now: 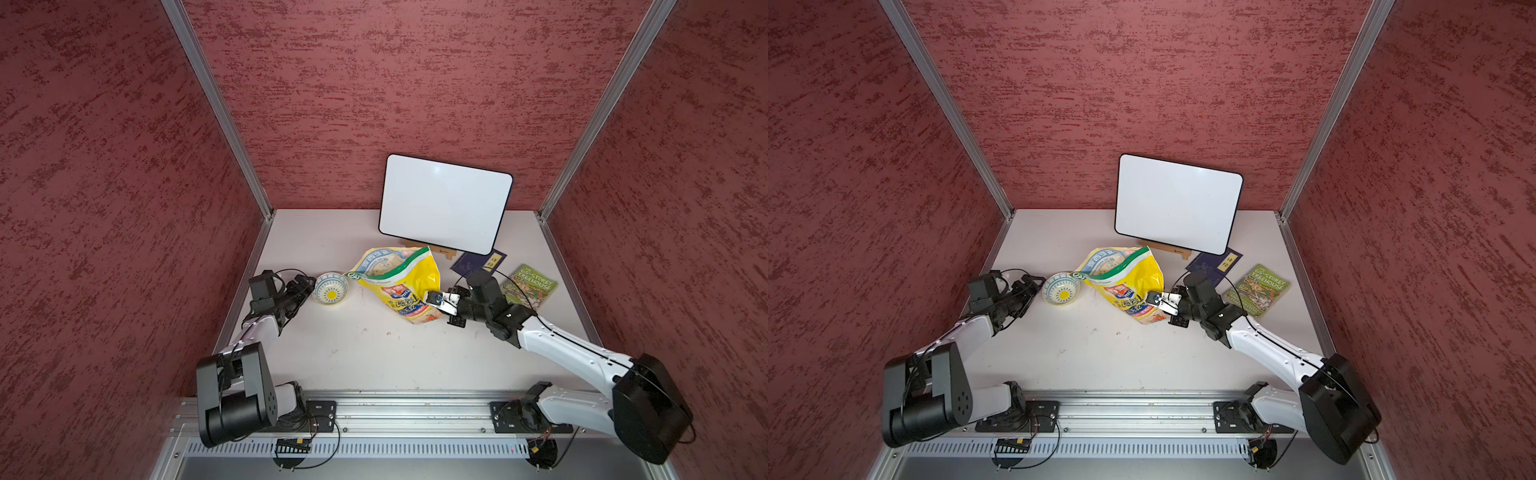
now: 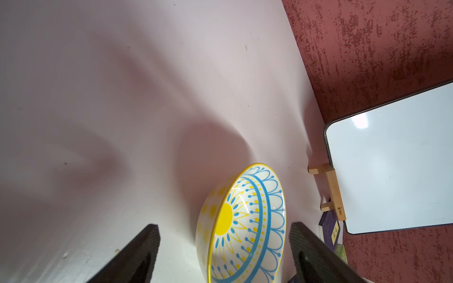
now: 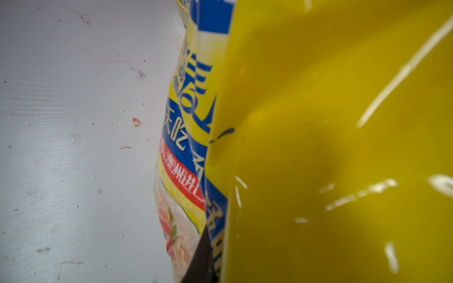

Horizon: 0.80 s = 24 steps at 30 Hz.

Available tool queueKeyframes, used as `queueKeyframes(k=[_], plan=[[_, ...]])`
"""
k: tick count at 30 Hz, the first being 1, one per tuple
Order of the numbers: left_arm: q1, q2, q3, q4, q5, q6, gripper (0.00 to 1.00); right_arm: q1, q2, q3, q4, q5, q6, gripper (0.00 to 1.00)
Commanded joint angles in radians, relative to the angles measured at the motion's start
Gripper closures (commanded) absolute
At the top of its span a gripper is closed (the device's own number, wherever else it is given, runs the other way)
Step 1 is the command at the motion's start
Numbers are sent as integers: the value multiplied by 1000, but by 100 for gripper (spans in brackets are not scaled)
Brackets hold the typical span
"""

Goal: Pour the oats into the breakfast bowl
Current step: Pick up the oats bag from the center of the board, then move the bowl to the center of the board.

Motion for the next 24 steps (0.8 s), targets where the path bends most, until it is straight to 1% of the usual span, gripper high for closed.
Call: queueKeyframes(k=[1,5,9,13,21,24], plan=[[-39,38,19,135,46,-28,14,-9,-47,87,-48,37,-31,100],[-82,77,33,167,42,-42,16,-14,-81,104,-117,101,-68,100],[-127,101,45,180,31,-42,16,-37,-114,141,-188,125,-100,100],[-174,138,69,196,22,-43,16,-48,-117,204,-287,160,-145,100],[-303,234,125,257,-2,-80,16,-74,-116,290,-400,177,-198,100],[-333,244,127,281,-4,-100,17,-79,-109,326,-447,178,-219,100]])
